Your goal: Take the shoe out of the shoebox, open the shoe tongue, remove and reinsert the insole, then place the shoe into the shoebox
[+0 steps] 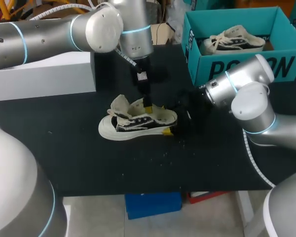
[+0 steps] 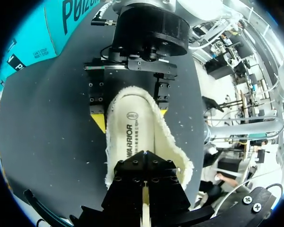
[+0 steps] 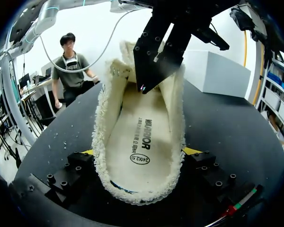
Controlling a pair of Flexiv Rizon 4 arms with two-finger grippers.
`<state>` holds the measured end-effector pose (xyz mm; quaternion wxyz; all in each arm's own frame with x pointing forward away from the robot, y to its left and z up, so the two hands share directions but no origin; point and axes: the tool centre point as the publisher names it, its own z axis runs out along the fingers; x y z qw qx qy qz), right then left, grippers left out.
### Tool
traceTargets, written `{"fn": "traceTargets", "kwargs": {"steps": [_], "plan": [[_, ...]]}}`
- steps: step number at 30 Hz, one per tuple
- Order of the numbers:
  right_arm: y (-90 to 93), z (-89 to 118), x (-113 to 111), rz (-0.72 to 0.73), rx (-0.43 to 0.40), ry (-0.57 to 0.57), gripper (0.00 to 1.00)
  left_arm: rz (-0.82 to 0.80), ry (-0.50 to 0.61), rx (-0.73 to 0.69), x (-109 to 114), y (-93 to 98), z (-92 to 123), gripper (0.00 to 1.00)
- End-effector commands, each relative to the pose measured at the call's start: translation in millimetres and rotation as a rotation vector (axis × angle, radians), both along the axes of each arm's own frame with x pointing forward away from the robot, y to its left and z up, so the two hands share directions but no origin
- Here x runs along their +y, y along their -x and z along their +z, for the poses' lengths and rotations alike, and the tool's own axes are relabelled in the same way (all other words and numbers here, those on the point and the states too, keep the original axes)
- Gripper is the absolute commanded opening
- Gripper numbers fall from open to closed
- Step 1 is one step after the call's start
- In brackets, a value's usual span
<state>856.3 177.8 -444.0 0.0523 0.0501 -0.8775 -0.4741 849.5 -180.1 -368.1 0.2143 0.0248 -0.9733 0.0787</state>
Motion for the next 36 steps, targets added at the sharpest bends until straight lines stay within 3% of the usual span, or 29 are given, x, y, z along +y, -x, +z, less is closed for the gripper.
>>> {"fn": "traceTargets", "kwargs": {"steps": [1, 15, 36], "plan": [[0.2, -6.1, 1.4, -0.001, 0.001, 0.0, 0.0, 0.0, -0.004, 0.013, -6.8, 4.1, -11.3, 0.0], [0.2, -6.1, 1.4, -0.001, 0.001, 0.0, 0.0, 0.018, -0.031, 0.052, 0.4, 32.3, -31.8, 0.0], [0.2, -6.1, 1.4, -0.001, 0.001, 0.0, 0.0, 0.05, -0.069, -0.004, -4.3, 35.3, -50.4, 0.0]]}}
